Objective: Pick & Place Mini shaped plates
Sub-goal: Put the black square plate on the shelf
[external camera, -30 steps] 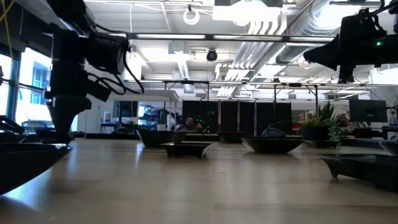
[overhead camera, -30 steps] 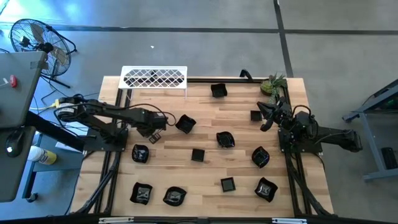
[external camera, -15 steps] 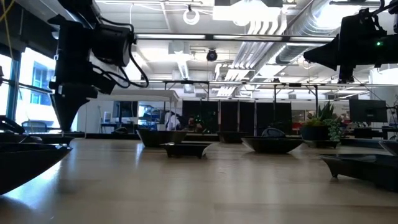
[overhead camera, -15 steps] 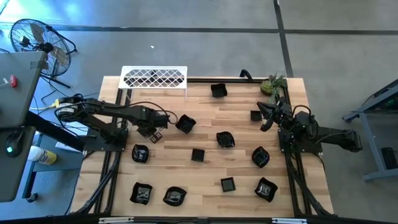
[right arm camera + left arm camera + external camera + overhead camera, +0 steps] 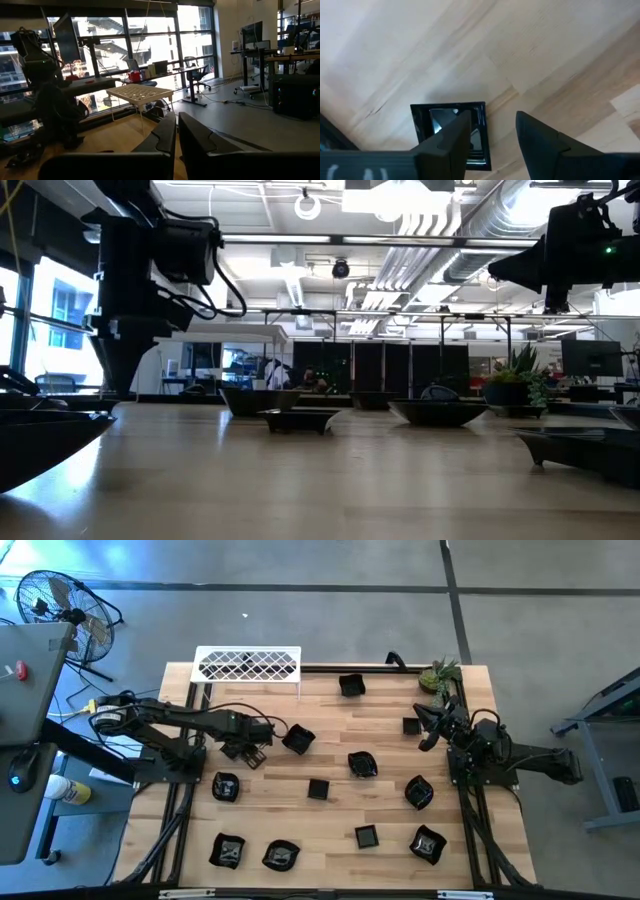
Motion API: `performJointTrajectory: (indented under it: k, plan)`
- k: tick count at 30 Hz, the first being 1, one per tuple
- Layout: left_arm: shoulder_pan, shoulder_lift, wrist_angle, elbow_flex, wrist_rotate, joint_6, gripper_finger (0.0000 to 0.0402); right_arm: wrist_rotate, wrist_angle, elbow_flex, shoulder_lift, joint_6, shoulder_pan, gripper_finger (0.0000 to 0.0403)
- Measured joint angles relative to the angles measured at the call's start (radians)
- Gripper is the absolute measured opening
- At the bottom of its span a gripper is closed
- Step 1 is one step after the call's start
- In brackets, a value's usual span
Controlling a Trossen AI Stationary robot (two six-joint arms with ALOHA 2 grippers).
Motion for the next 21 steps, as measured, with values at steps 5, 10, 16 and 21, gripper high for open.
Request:
performJointTrajectory:
  k: [5,10,16,21]
  plan:
    - [0.0,0.0,0.002,-0.017,-0.002,-0.005,0.0125,0.0,0.0,0.0,0.0,0.0,0.0,0.0016]
    - [0.0,0.0,0.0,-0.068,-0.002,-0.053,0.012,0.0,0.0,0.0,0.0,0.0,0.0,0.0016]
    - [0.0,0.0,0.01,-0.094,0.024,-0.057,0.012,0.0,0.0,0.0,0.0,0.001,0.0,0.0016]
    - [0.0,0.0,0.01,-0.094,0.027,-0.056,0.0119,0.0,0.0,0.0,0.0,0.001,0.0,0.0016]
